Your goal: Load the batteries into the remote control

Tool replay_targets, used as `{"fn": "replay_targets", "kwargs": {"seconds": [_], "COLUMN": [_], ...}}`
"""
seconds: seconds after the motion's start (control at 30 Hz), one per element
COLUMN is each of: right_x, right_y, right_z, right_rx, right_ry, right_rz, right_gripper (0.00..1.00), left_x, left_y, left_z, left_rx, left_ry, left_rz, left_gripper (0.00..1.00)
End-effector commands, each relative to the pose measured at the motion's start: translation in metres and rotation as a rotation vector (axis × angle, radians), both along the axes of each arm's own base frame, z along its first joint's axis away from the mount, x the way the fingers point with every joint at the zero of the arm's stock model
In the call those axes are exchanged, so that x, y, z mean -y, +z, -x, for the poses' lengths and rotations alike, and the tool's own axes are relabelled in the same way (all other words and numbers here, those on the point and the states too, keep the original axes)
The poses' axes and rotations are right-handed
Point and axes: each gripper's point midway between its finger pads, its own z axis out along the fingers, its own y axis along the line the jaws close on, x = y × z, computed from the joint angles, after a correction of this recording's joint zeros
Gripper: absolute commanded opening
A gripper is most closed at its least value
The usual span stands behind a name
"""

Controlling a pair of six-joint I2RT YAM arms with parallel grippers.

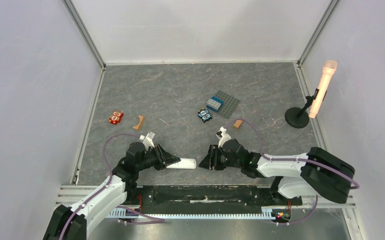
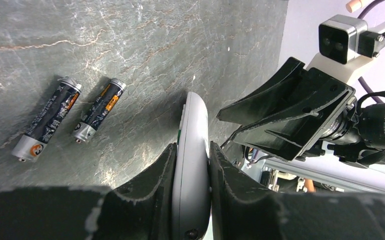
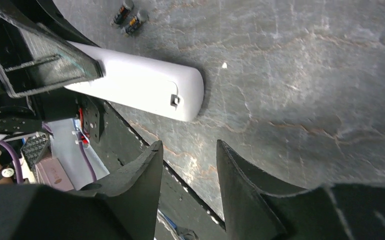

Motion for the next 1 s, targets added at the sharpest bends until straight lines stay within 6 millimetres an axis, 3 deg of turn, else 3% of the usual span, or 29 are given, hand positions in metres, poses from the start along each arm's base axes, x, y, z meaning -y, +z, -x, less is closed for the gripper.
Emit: {"fn": "replay_targets", "kwargs": {"seconds": [0.0,0.23,0.97], "right_x": [-0.035,-0.053,-0.054], "right_y": [0.042,0.039,0.013], "right_z": [-0.021,-0.027,-0.020], "right_rx": [0.073,0.038,-0.020], "right_ry": [-0.004,0.014,0.032], "right_rz": [-0.138,-0.129,-0.105], "right_gripper": [0.45,0.31,0.34], "left_x": [-0.013,-0.015,-0.022], "left_y": [-0.026,-0.032,-0.043], "left_z": [0.007,0.007,0.015], "left_rx": [-0.030,-0.057,-0.086], "left_ry": [-0.010,-0.008,0.006], "left_rz": [-0.132,-0.160,-0.181], "left_gripper": [0.02,0.02,0.02]}}
